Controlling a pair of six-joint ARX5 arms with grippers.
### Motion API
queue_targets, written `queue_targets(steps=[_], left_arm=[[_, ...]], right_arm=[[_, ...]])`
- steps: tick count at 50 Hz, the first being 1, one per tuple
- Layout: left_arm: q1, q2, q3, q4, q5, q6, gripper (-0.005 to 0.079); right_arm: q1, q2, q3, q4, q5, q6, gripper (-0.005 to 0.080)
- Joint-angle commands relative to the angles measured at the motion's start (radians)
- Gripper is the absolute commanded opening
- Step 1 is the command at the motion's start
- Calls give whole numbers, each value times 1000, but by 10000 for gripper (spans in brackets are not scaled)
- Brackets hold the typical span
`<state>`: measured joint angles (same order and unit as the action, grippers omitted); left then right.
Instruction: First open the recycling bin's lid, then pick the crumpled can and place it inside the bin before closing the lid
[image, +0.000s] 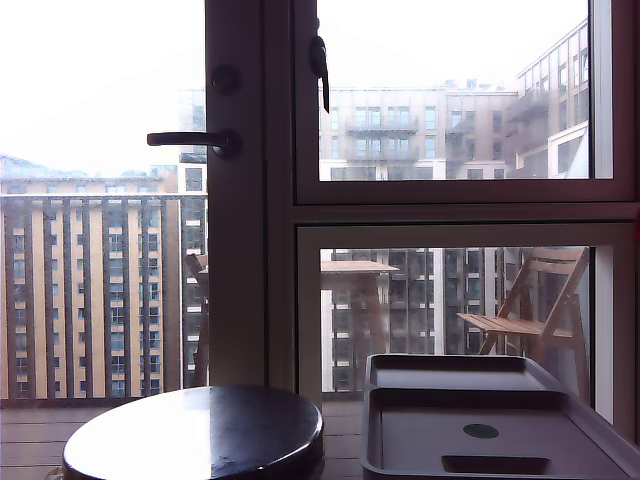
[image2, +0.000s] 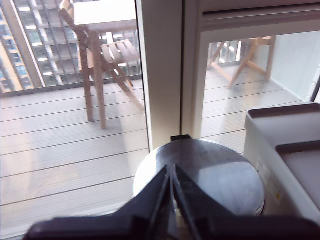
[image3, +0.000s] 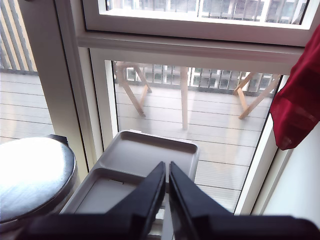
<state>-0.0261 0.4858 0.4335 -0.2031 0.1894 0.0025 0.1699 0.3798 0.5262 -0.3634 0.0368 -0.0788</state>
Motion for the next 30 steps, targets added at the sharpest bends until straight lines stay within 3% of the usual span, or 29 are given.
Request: queue_targets(steps=[1, 13, 30], left_arm=[[-2, -31, -24, -10, -4, -7, -19], [-2, -130, -25, -101, -5, -40, -19], [-2, -160, -25, -205, -3, -51, -19]], right_arm=[[-2, -29, -16, -31, 1, 0, -13], [-2, -134, -14, -135, 7, 73, -13], [-2, -137, -14, -251, 7, 72, -13]])
